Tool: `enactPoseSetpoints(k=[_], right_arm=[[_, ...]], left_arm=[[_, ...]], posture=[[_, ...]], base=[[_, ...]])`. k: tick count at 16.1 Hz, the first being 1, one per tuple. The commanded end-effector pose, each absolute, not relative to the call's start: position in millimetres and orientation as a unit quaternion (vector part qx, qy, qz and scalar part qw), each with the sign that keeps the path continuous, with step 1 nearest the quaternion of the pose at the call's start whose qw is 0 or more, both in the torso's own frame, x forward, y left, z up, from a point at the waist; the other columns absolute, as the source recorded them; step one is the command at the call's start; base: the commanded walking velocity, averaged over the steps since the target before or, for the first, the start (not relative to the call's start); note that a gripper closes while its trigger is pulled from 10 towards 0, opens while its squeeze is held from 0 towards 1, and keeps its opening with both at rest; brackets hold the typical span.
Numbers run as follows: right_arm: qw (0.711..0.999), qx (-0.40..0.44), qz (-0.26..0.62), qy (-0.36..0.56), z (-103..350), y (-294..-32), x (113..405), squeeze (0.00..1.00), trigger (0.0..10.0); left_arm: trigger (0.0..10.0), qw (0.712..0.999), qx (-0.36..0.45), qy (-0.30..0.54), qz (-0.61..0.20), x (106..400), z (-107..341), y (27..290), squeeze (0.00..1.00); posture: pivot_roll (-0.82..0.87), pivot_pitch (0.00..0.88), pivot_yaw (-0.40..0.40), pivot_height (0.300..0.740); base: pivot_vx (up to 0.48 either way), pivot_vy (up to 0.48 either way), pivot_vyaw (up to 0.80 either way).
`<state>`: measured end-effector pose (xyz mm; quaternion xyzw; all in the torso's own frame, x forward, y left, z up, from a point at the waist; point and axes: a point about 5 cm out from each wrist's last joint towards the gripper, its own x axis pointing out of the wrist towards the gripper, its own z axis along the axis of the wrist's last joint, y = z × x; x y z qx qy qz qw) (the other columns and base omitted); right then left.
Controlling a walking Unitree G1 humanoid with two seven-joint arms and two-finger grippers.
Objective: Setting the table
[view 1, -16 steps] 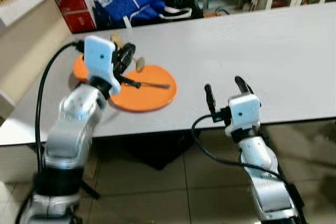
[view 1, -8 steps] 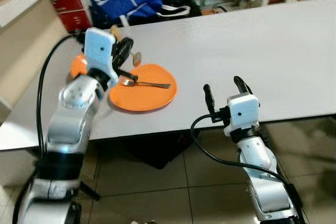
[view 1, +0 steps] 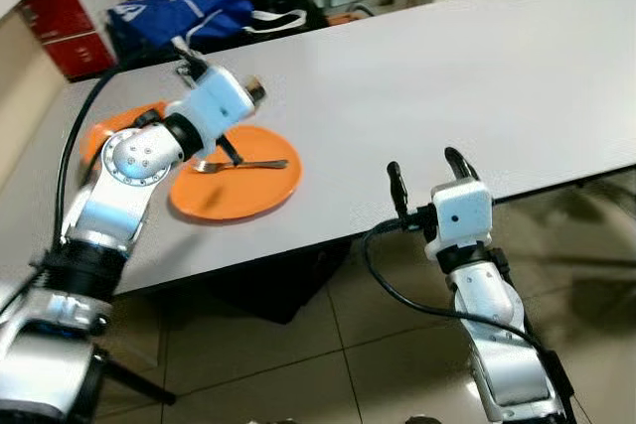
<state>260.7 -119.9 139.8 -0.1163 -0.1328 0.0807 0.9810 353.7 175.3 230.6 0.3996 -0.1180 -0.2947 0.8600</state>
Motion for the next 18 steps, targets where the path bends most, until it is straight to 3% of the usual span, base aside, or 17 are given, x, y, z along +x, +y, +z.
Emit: enactPoseSetpoints(k=[1,2,3,4,7,12,17,18], right_arm=[[0.98,-0.118,0.087,-0.136,142.1,-114.3,259.6,0.0,10.0],[0.98,-0.118,0.087,-0.136,142.0,-114.1,259.2,0.0,10.0],[0.98,-0.118,0.086,-0.133,141.2,-114.5,258.0,0.0,10.0],[0.981,-0.118,0.085,-0.132,140.5,-115.0,257.5,0.0,10.0],[0.981,-0.118,0.084,-0.13,140.3,-114.9,256.4,0.0,10.0],[0.981,-0.122,0.086,-0.126,139.4,-116.4,255.5,0.0,10.0],[0.981,-0.124,0.089,-0.121,138.3,-116.8,254.1,0.0,10.0],[0.98,-0.127,0.092,-0.124,140.1,-117.1,255.1,0.0,10.0]], left_arm=[[0.0,0.842,0.429,-0.116,-0.306,354.1,232.1,177.3,0.0],[0.0,0.827,0.452,-0.115,-0.314,353.8,229.2,177.4,0.0],[0.0,0.787,0.505,-0.107,-0.337,353.5,220.9,180.5,0.0],[0.0,0.767,0.53,-0.105,-0.346,353.3,217.3,182.9,0.0],[0.0,0.723,0.59,-0.095,-0.346,354.4,209.3,192.5,0.0],[0.0,0.71,0.638,-0.062,-0.29,363.6,208.5,211.8,0.0],[0.0,0.73,0.627,-0.016,-0.27,364.0,187.4,200.5,0.0],[0.0,0.748,0.606,-0.018,-0.27,364.1,181.0,194.5,0.0]], posture=[[-0.19,0.0,0.188,0.74],[-0.19,0.0,0.19,0.74],[-0.19,0.002,0.192,0.74],[-0.19,0.003,0.192,0.74],[-0.19,0.01,0.192,0.74],[-0.19,0.016,0.185,0.74],[-0.19,0.025,0.175,0.74],[-0.2,0.025,0.167,0.74]], base=[[0.0,0.0,-0.74],[0.0,0.0,-0.74],[0.0,0.0,-0.74],[0.0,0.0,-0.74],[0.0,0.0,-0.74],[0.0,0.0,-0.74],[0.0,0.0,-0.74],[0.0,0.0,-0.74]])
